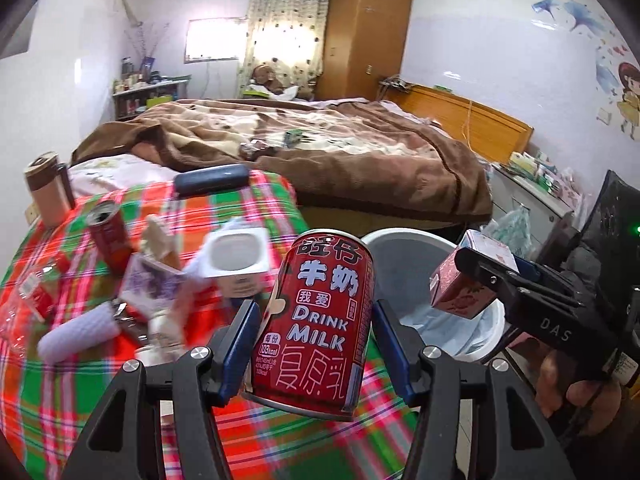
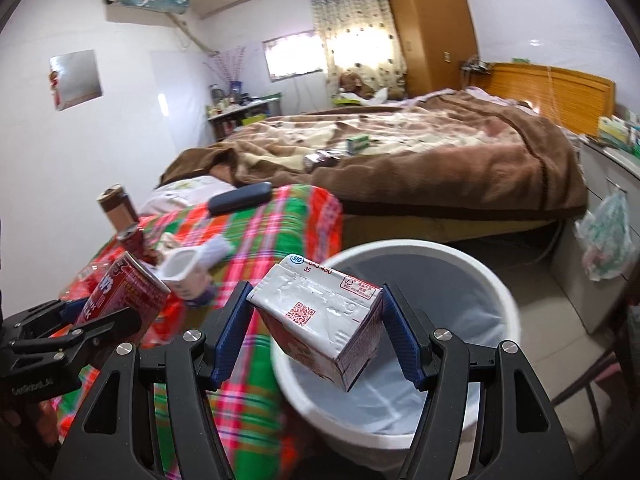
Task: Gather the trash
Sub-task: 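Carry the carton over the white bin with the right tool while the left tool carries the can, then open the right tool to drop the milk carton into the bin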
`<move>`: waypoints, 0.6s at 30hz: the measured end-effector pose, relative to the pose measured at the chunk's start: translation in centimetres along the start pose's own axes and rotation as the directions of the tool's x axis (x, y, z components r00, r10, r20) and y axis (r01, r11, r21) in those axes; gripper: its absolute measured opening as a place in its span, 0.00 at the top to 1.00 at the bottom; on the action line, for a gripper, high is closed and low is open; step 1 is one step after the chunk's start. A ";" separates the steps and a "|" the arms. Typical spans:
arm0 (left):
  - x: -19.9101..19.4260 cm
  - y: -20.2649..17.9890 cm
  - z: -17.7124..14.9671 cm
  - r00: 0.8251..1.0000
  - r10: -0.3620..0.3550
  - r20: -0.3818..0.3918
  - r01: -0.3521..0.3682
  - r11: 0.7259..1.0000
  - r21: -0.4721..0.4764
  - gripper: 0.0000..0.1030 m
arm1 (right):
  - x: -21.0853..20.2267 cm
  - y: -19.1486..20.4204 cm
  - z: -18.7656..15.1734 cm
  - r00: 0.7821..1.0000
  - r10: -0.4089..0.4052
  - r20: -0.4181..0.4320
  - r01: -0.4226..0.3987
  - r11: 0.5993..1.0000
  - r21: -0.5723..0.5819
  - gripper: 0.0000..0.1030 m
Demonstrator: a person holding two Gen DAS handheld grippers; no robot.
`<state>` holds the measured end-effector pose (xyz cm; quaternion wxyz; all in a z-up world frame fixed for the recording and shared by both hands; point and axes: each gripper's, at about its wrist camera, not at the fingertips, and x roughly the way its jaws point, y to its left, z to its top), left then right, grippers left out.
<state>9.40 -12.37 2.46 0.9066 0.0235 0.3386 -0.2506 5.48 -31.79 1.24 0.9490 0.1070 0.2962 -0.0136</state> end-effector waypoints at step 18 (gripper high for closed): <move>6.6 -6.4 0.9 0.995 -0.071 -0.063 0.075 0.995 0.061 0.43 | 2.5 -5.3 -0.8 0.984 -0.151 -0.095 0.154 0.988 0.029 0.36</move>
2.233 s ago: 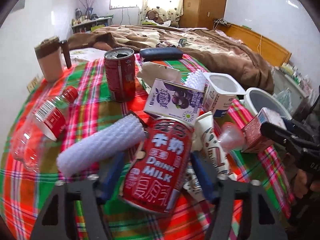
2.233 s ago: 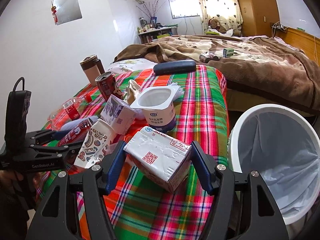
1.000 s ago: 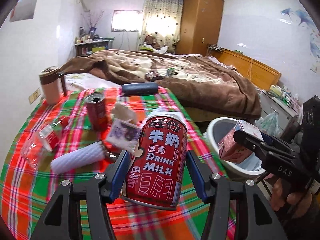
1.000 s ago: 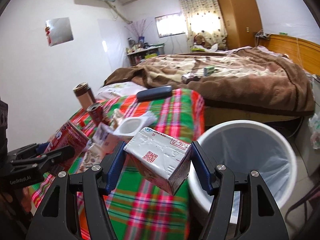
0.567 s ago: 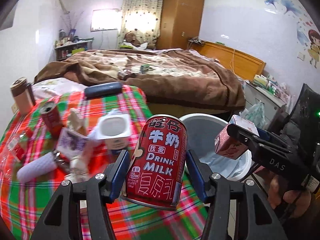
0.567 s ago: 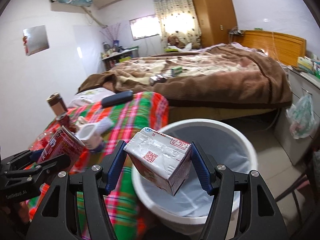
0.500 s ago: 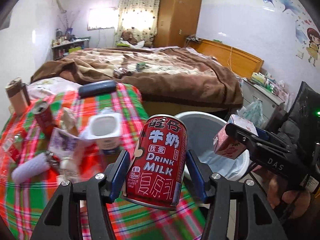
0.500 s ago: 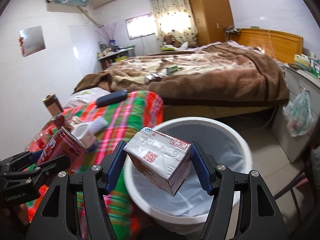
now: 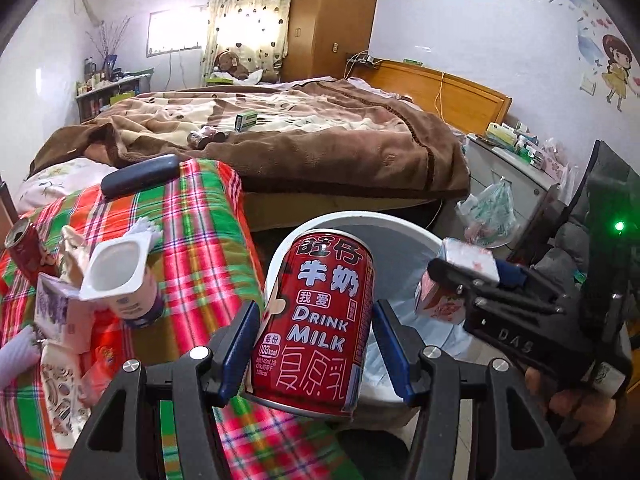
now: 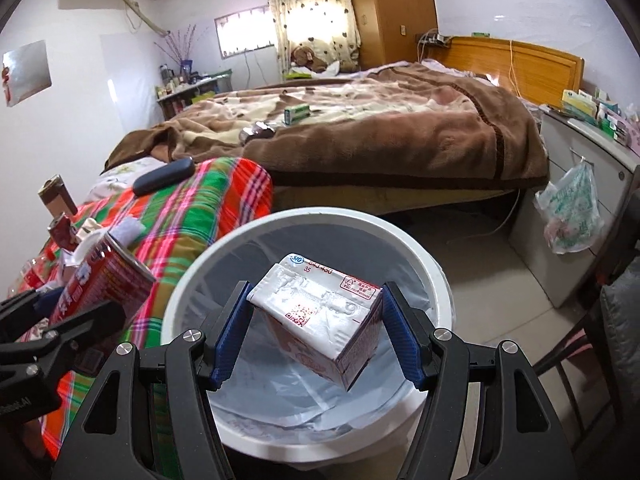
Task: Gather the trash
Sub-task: 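Open the right tool to drop the milk carton into the bin, then lower the red can over the bin and open the left tool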
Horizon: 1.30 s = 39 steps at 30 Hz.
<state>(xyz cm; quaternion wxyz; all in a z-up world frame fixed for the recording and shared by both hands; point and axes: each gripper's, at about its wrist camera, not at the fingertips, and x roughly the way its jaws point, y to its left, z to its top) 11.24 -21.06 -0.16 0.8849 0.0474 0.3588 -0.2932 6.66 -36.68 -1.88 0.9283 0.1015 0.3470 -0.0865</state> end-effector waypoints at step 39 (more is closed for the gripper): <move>1.8 3.9 -2.0 0.998 -0.035 -0.056 0.025 0.985 -0.169 0.28 | -1.0 -0.4 -0.6 0.999 -0.040 0.001 0.040 0.999 0.035 0.34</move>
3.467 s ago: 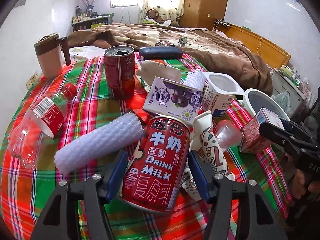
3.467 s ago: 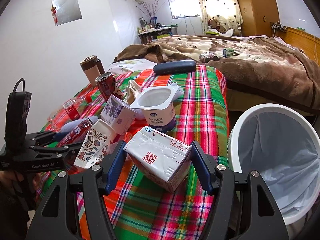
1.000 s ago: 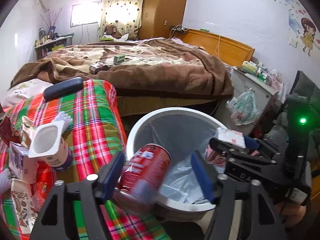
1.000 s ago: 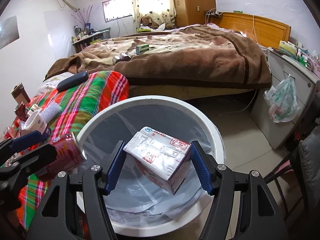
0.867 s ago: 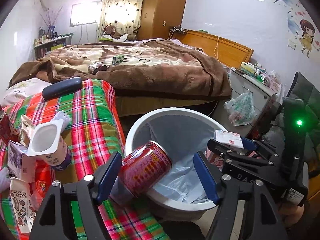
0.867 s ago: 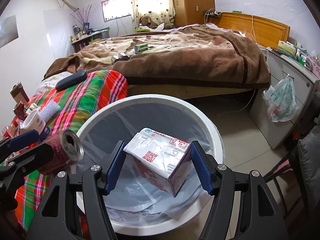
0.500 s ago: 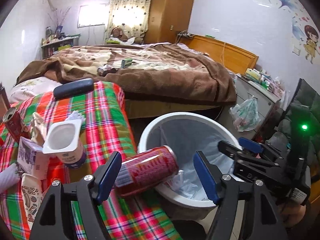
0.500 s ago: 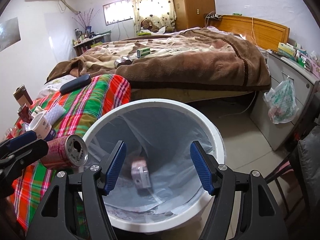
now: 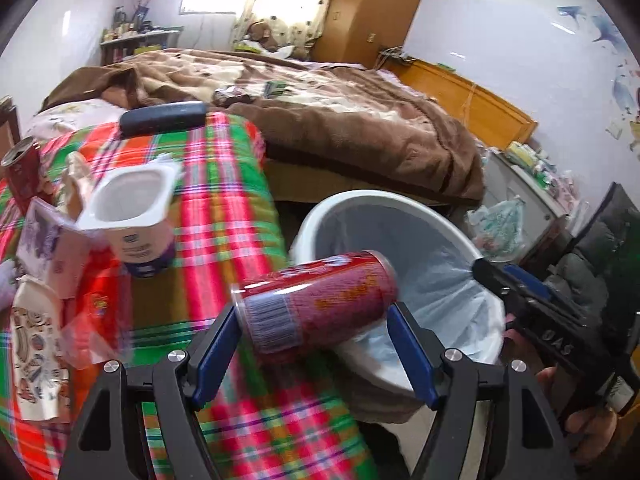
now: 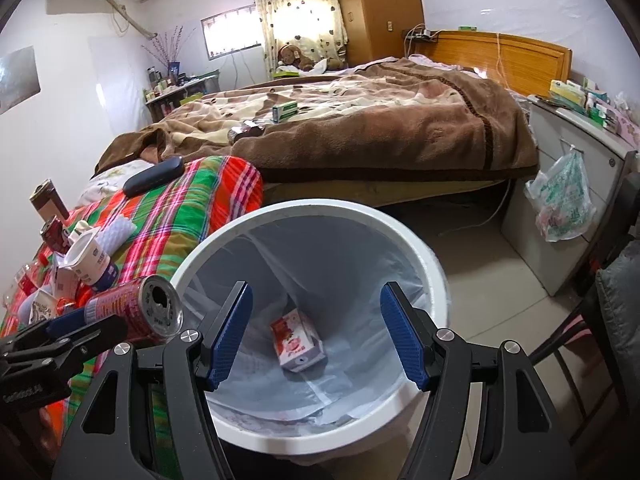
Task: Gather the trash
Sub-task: 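Lower the red can over the bin and open the left tool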
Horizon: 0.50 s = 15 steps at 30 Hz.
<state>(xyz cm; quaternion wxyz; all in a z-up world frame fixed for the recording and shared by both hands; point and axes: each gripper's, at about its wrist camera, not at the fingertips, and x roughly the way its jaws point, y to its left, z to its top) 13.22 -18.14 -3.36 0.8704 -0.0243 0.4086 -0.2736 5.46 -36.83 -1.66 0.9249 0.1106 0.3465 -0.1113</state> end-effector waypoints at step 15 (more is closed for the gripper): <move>-0.4 -4.1 1.5 0.998 -0.048 0.029 0.046 0.997 0.066 0.28 | -1.1 -1.4 0.1 0.998 -0.055 0.028 0.053 0.998 0.045 0.34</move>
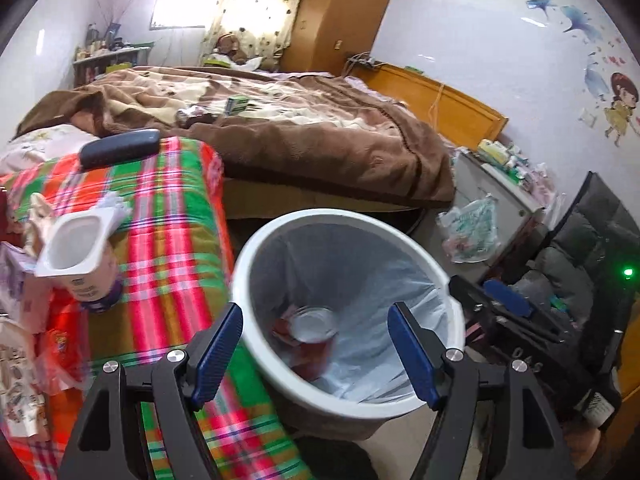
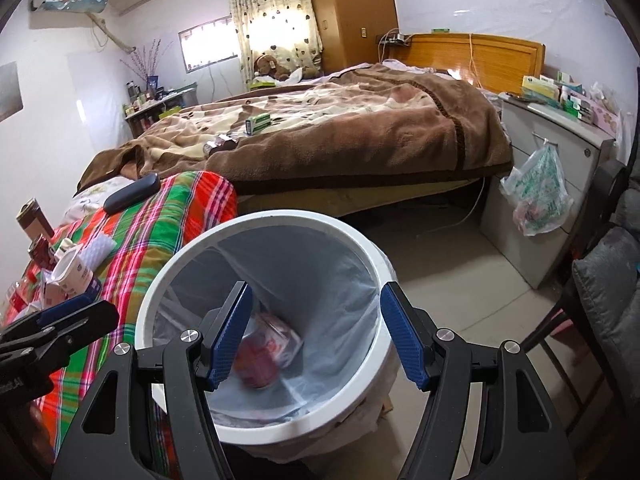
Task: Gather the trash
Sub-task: 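Lower the red can over the bin and open the left tool, then move both tools back over the trash on the bed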
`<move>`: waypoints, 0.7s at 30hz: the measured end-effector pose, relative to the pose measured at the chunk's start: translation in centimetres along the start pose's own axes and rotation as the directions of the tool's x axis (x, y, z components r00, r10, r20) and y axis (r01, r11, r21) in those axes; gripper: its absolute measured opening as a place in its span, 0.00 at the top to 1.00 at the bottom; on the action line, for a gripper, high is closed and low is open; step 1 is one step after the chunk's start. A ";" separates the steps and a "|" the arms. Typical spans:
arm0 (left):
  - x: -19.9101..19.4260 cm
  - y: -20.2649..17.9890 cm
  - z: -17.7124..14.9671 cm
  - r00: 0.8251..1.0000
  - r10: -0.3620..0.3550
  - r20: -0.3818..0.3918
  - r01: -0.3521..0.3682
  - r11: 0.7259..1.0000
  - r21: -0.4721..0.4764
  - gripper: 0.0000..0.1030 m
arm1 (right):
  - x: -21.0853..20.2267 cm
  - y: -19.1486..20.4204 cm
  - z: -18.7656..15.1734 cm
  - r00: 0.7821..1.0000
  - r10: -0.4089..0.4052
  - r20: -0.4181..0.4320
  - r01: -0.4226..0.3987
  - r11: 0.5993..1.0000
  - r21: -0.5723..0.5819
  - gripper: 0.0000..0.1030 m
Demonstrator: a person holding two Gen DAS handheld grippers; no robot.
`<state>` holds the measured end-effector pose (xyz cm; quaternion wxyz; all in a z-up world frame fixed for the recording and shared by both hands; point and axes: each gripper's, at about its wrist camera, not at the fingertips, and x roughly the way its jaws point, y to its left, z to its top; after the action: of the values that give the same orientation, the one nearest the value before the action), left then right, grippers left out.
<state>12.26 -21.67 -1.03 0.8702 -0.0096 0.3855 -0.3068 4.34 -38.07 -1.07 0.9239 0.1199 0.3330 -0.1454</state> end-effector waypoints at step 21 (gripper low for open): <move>-9.9 8.4 -1.6 0.971 0.219 0.091 -0.208 0.971 -0.113 0.28 | -0.9 7.5 -0.1 0.987 0.158 0.007 -0.157 0.981 -0.114 0.34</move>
<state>10.50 -9.18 2.31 0.9153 -0.0286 0.3541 -0.1900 6.20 -30.89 0.41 0.9405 0.0922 0.3227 -0.0537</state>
